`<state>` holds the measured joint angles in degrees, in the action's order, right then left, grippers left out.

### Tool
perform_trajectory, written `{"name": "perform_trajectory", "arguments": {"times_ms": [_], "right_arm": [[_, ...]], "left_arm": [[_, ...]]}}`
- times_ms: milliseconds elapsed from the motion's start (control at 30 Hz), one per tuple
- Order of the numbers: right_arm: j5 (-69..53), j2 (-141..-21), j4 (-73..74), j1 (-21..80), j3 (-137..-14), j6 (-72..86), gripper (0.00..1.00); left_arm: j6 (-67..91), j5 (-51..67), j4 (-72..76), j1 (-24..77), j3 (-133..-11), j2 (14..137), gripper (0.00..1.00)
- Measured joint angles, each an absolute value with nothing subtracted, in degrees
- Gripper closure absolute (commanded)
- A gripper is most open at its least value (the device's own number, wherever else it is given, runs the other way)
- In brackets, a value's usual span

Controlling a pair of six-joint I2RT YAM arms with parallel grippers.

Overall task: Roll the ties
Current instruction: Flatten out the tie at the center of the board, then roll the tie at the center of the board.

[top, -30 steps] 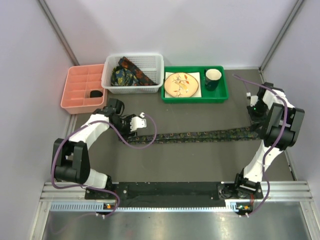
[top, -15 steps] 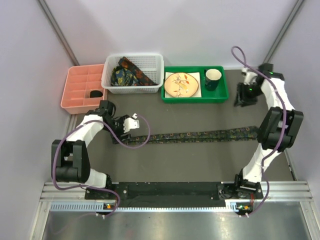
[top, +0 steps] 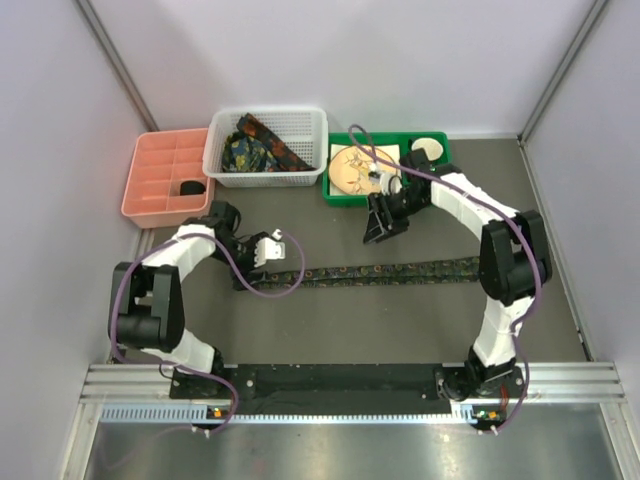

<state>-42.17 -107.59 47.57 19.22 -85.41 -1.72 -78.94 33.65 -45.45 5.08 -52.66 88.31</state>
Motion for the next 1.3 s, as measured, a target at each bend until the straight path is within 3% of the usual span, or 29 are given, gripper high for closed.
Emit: {"name": "perform_trajectory", "arguments": {"times_ms": [67, 200, 367, 467, 500, 600, 700, 833, 867, 1067, 1200, 1300], "right_arm": [[-41.6, -108.5, 46.1, 19.5, -83.4, -1.3, 0.33], [-38.2, -109.4, 45.4, 19.3, -80.4, -4.3, 0.01], [-33.0, -107.6, 44.1, 19.4, -73.7, -14.1, 0.01], [-30.7, -106.6, 44.1, 19.4, -71.6, -19.4, 0.05], [-29.9, -106.3, 43.9, 19.5, -71.3, -20.7, 0.08], [-28.5, -105.4, 43.9, 19.5, -70.7, -23.9, 0.2], [-28.0, -105.2, 44.4, 19.5, -70.5, -26.0, 0.31], [-28.3, -105.1, 46.0, 19.5, -70.7, -26.8, 0.29], [-28.6, -105.1, 46.7, 19.5, -71.1, -26.4, 0.29], [-33.9, -105.2, 47.0, 20.0, -77.5, -18.9, 0.4], [-39.3, -106.1, 42.8, 22.5, -81.0, -9.1, 0.58], [-42.6, -108.9, 38.4, 25.8, -82.7, -1.4, 0.64]], "left_arm": [[-77.2, 33.5, -43.0, 7.9, -52.7, 88.6, 0.18], [-74.0, 33.2, -38.9, 14.6, -53.2, 90.6, 0.17], [-71.5, 33.1, -35.4, 18.6, -53.7, 93.4, 0.26], [-71.5, 32.4, -35.0, 18.9, -53.7, 94.2, 0.37], [-71.9, 32.1, -35.1, 19.0, -53.6, 94.2, 0.47], [-73.0, 31.7, -35.0, 19.3, -53.2, 94.1, 0.61], [-74.4, 31.6, -35.2, 19.3, -51.8, 93.1, 0.63], [-77.2, 31.3, -36.2, 19.5, -50.0, 91.1, 0.26], [-77.2, 31.2, -36.6, 19.4, -49.6, 90.5, 0.24], [-74.9, 32.1, -39.6, 13.0, -50.1, 86.2, 0.23], [-77.6, 32.3, -43.5, 4.4, -52.2, 85.4, 0.23], [-80.8, 32.1, -46.4, -0.4, -52.4, 85.5, 0.23]]}}
